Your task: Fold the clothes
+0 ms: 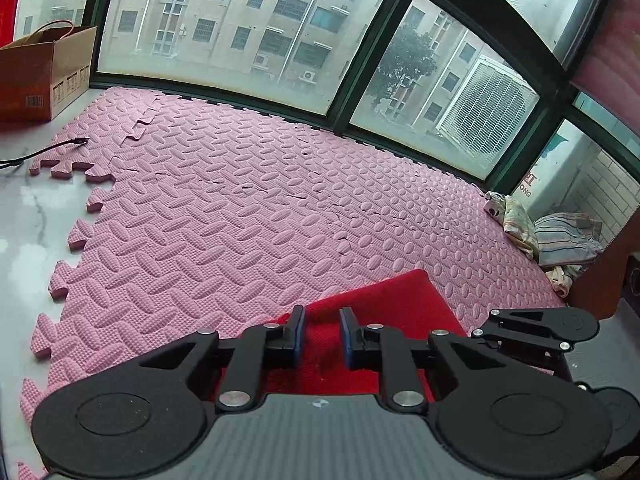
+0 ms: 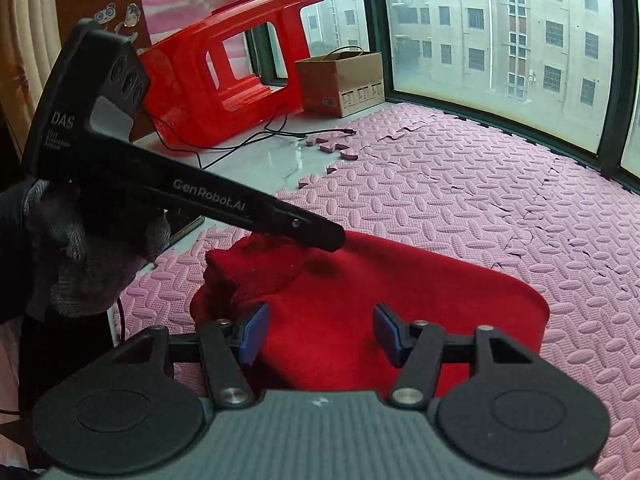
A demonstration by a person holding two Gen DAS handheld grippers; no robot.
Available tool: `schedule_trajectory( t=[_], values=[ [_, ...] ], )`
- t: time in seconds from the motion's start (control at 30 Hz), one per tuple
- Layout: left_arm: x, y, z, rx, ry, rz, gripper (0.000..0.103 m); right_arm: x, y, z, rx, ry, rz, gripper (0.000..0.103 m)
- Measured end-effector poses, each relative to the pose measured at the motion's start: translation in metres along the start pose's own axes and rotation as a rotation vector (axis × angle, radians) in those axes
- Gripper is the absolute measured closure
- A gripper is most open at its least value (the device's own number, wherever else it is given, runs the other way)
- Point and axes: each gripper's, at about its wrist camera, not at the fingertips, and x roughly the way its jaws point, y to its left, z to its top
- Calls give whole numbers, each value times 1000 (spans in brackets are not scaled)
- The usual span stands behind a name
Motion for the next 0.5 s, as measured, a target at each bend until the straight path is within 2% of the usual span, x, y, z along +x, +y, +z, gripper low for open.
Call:
schedule_trajectory(
  t=[0.2,0.33,0.4,0.5],
  values=[
    [-11,-5,-9,2,-41,4,82,3,22,-9,-80,-27,-68,45],
    [-18,-9,-15,4,-69,-10,84,4,22,-13,-32,-43,-59,50],
    [-15,-8,-16,13,-61,8,84,11,21,-17,-4,-34,-59,50],
    [-5,6,-20,-33,-35,33,84,16,23,-23,-7,-41,-73,50]
  ],
)
